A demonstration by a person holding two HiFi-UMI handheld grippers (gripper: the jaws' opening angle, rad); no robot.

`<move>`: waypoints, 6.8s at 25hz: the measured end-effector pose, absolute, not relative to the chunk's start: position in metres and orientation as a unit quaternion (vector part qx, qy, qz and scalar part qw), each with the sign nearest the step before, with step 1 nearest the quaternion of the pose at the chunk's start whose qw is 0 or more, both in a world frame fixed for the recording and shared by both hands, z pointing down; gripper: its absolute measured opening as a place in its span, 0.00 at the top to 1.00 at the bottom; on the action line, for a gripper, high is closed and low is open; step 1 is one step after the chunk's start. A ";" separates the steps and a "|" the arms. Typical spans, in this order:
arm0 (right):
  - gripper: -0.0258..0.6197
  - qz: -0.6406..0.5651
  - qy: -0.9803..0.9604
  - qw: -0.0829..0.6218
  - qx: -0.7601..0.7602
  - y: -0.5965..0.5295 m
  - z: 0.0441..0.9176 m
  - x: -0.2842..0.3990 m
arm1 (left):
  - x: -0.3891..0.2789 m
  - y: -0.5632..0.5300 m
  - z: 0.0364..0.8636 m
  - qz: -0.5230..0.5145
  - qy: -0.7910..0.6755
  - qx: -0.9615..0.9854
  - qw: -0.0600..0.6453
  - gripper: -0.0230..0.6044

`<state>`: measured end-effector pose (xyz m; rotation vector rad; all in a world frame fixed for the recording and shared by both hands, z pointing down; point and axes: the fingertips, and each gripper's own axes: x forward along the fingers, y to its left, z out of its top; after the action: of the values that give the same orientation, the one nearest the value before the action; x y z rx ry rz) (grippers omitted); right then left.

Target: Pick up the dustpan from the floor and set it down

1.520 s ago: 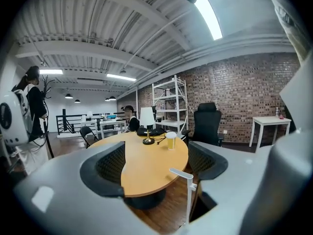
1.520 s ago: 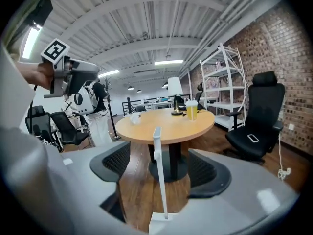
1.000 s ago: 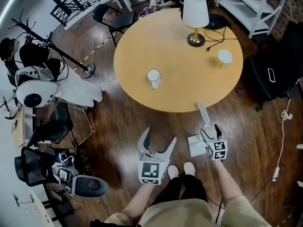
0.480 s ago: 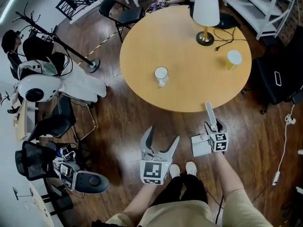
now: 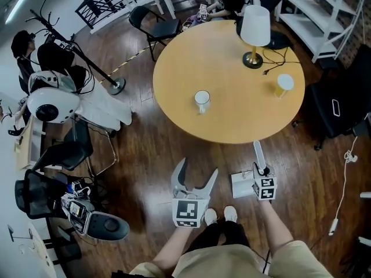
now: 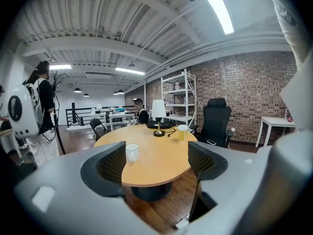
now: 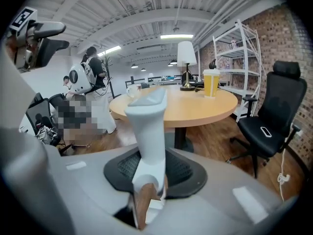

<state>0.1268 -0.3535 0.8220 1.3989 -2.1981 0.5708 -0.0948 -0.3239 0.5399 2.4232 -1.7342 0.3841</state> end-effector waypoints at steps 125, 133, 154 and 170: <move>0.81 0.238 -0.738 0.241 0.583 -0.277 0.714 0.287 | 0.111 -0.295 0.543 0.112 -0.365 0.924 0.003 0.43; 0.81 0.275 -0.742 0.271 0.548 -0.295 0.771 0.278 | 0.111 -0.295 0.589 0.141 -0.367 0.919 0.027 0.43; 0.78 0.285 -0.771 0.230 0.522 -0.395 0.825 0.240 | 0.082 -0.304 0.633 0.175 -0.377 0.907 0.065 0.40; 0.75 0.326 -0.758 0.199 0.529 -0.384 0.841 0.245 | 0.060 -0.307 0.647 0.182 -0.391 0.899 0.076 0.40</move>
<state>0.2447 -0.3841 0.8409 1.4807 -2.1190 0.9111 0.0597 -0.3066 0.6469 2.6950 -1.1732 0.5455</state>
